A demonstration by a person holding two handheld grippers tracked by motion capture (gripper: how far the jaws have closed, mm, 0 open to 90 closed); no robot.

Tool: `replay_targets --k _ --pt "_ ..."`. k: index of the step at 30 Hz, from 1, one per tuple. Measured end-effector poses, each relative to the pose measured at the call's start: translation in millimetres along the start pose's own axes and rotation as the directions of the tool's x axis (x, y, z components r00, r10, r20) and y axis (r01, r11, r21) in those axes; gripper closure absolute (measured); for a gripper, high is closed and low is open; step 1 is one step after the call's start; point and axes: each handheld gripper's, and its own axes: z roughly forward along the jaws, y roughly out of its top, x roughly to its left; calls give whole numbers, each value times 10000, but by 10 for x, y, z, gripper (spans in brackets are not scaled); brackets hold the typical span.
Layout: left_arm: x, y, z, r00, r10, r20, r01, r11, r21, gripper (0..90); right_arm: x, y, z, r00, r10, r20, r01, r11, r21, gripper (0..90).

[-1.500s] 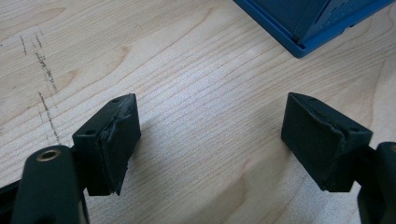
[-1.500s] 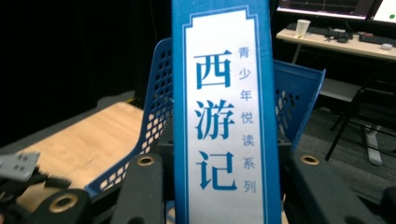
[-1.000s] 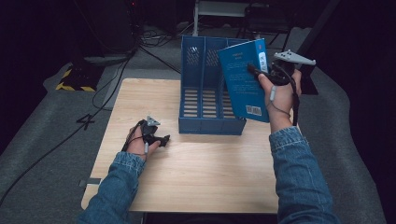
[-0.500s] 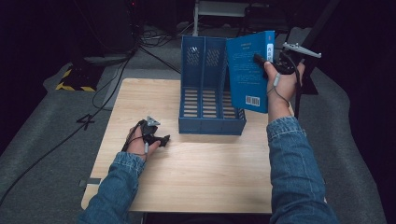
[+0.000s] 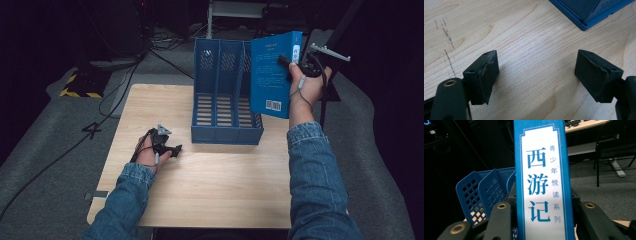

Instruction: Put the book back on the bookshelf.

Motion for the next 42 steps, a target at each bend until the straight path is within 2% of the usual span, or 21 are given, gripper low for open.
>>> replay_targets --k 2,3,6,11,15,20,25,30,34,42 --pt "-2 0 0 10000 -17 -24 17 10000 -1 202 18 2 7 10000 -42 17 42 10000 -4 618" --pt "-2 1 1 10000 -14 -21 14 10000 4 202 95 10 36 9998 -197 19 197 9998 30 618" --pt "-3 2 2 10000 -19 -15 19 10000 2 202 189 23 68 9994 -326 -102 326 9995 14 617" --pt "-4 2 2 10000 -30 -16 30 10000 -6 202 348 47 133 9988 -327 -375 317 9991 -271 618" --pt "-5 1 2 10000 -10 -8 10 10000 -12 202 467 57 249 9985 -535 -130 531 9980 -354 617" --pt "-7 1 1 10000 -2 -7 2 10000 -9 203 468 -26 371 9966 -817 -107 811 9956 -479 616" --pt "-5 3 2 10000 16 15 -16 10000 0 202 408 -192 528 9981 -603 -102 601 9980 -199 613" --pt "-5 3 2 10000 25 13 -25 10000 -2 202 423 -250 555 9969 -788 -81 787 9968 -152 611" --pt "-5 3 2 10000 21 11 -21 10000 -2 203 439 -317 575 9955 -945 31 945 9955 20 609" --pt "-7 5 5 10000 26 12 -26 10000 -15 202 490 -503 700 9920 -1259 84 1250 9896 711 607"
